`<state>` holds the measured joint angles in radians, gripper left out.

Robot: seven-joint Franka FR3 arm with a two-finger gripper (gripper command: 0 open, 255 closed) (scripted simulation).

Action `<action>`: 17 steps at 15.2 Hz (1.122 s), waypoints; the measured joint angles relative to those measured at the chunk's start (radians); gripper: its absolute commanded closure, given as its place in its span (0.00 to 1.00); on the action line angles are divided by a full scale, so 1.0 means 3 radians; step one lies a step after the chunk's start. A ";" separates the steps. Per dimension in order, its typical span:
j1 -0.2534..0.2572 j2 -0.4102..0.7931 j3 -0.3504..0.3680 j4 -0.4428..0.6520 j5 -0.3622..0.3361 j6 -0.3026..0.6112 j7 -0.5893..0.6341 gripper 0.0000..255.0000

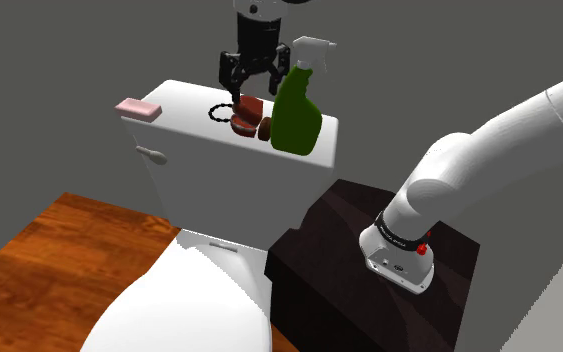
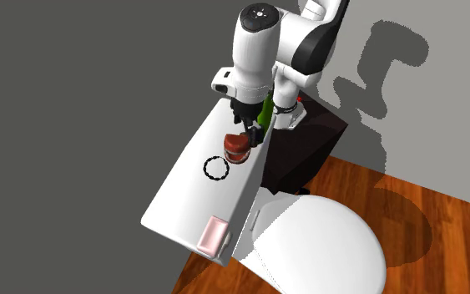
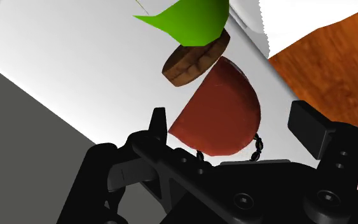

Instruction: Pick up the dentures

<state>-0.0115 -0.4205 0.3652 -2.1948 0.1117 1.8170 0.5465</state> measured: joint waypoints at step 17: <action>0.0009 0.0034 0.0043 -0.0252 0.0015 0.0294 0.0031 1.00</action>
<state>-0.0087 -0.4104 0.3781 -2.2704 0.1161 1.9054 0.5559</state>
